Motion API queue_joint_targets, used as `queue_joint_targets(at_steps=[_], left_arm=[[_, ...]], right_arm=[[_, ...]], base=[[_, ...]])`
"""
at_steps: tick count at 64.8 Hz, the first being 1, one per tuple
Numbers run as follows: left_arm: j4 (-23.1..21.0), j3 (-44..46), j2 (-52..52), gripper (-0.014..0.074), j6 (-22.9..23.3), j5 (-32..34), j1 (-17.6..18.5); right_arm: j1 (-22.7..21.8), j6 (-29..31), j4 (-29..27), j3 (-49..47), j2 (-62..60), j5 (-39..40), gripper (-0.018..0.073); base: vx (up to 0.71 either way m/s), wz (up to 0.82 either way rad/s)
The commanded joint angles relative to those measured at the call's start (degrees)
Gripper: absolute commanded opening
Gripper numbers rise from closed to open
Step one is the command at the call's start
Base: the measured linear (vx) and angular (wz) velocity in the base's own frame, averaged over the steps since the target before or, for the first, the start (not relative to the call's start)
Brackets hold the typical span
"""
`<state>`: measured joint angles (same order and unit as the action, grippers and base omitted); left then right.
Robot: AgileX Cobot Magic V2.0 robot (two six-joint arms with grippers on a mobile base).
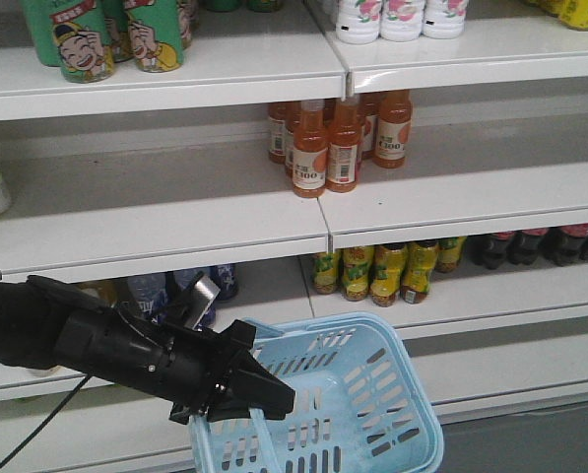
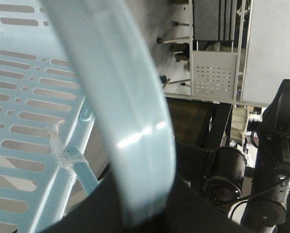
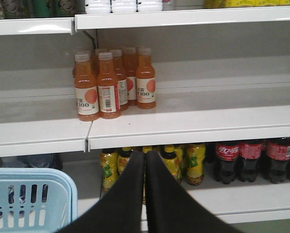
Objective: Place coke in basket with both arms
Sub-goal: 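Hold the basket in the left gripper and turn the base away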
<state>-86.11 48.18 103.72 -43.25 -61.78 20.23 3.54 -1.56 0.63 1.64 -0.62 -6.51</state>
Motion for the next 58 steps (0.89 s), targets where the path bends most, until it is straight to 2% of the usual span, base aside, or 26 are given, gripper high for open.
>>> queue_joint_targets(at_steps=[1, 58], left_arm=[[-3.70, 0.89, -2.92, -0.0008, -0.74, -4.44, 0.18], [-3.70, 0.89, -2.92, -0.0008, -0.74, -4.44, 0.18]], right_arm=[[0.03, 0.18, 0.30, 0.41, -0.74, 4.13, -0.0010], [0.03, 0.18, 0.30, 0.41, -0.74, 4.13, -0.0010]], base=[[-0.03, -0.29], [-0.05, -0.37]])
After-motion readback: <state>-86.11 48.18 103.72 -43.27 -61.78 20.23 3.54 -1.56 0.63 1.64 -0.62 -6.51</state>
